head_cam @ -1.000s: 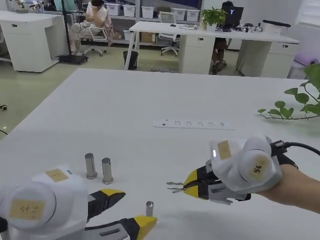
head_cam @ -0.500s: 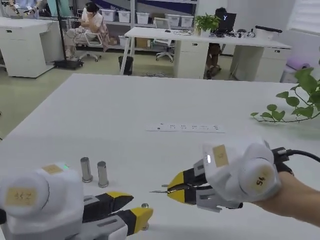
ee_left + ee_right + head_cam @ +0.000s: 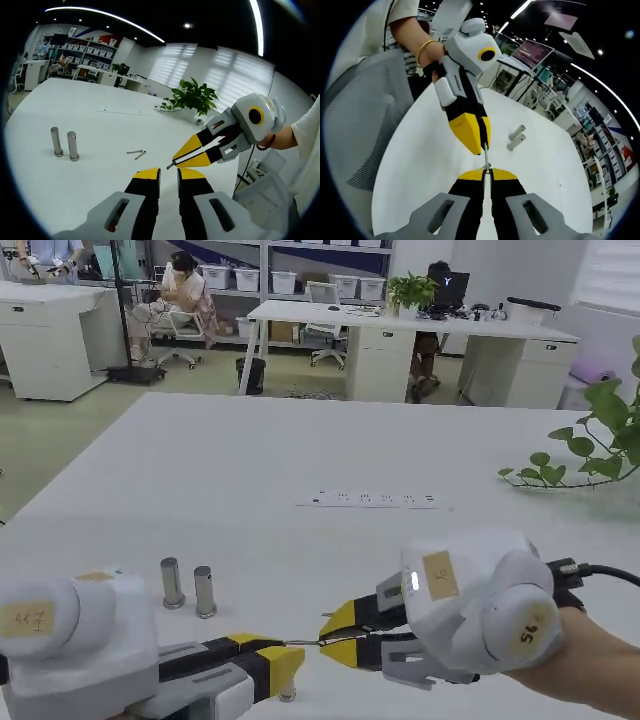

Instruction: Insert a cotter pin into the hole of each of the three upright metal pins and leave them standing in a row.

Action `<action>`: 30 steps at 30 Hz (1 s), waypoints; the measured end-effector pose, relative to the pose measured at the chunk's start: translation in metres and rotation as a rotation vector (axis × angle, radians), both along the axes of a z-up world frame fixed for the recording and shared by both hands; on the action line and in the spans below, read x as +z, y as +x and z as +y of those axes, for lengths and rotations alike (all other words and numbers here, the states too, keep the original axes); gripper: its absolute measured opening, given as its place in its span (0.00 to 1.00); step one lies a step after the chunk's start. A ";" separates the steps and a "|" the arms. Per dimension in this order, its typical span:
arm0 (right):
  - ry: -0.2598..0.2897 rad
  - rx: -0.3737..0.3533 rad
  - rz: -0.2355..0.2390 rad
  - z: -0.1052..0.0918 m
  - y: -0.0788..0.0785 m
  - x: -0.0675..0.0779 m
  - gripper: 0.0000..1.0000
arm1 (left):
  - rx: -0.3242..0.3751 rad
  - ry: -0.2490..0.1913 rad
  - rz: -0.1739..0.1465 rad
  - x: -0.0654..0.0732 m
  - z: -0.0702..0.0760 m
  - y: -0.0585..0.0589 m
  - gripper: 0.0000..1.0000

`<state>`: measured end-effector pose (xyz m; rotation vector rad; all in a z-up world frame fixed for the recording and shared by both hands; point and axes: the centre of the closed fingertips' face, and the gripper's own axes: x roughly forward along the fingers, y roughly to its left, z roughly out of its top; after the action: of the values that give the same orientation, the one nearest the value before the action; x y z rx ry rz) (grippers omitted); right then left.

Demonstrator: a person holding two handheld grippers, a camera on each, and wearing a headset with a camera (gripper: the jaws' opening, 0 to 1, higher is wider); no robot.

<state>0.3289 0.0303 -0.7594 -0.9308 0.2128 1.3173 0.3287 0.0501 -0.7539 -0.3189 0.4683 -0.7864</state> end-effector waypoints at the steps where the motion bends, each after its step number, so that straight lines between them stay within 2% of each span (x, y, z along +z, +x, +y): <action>1: 0.001 0.001 0.001 0.000 -0.001 0.000 0.04 | 0.001 -0.010 0.004 0.001 0.000 0.000 0.11; 7: 0.008 0.005 0.003 0.002 -0.004 0.001 0.04 | 0.009 -0.032 0.022 0.002 -0.002 -0.003 0.04; 16: 0.003 0.009 -0.008 0.002 -0.006 0.001 0.04 | 0.007 -0.046 0.032 0.003 -0.004 -0.005 0.02; 26: -0.002 0.010 -0.029 0.003 -0.006 0.001 0.04 | 0.017 -0.111 0.068 0.007 -0.006 -0.006 0.01; 30: -0.007 0.011 -0.037 0.003 -0.005 0.000 0.04 | 0.021 -0.110 0.068 0.006 -0.005 -0.005 0.01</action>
<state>0.3234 0.0336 -0.7594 -0.9626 0.1838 1.3095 0.3235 0.0447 -0.7475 -0.4529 0.4859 -0.7845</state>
